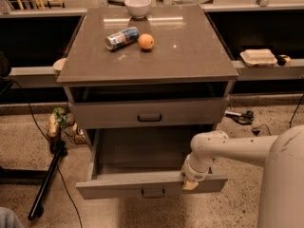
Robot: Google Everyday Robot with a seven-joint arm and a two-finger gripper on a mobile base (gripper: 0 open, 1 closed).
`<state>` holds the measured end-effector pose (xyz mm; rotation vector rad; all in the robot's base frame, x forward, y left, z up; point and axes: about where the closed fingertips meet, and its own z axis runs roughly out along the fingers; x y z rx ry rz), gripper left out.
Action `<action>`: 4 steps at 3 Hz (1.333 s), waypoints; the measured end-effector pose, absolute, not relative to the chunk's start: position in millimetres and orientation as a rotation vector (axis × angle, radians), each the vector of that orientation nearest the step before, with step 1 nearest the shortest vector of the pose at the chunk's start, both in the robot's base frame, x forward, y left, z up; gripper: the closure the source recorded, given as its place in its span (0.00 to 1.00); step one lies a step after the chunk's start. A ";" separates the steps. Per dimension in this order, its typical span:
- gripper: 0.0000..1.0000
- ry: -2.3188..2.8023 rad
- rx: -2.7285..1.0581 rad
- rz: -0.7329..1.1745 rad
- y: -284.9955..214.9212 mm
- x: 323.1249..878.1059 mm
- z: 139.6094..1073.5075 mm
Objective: Open middle drawer
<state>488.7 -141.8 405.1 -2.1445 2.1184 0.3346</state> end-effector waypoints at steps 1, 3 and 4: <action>1.00 2.100 -2.114 0.408 -133.1 469.8 397.0; 0.61 2.094 -2.107 0.433 -130.1 463.8 394.0; 0.38 2.094 -2.107 0.433 -130.1 463.8 394.0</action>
Offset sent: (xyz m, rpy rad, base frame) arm -0.0951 0.0501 -0.0397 0.3173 0.1041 -0.0297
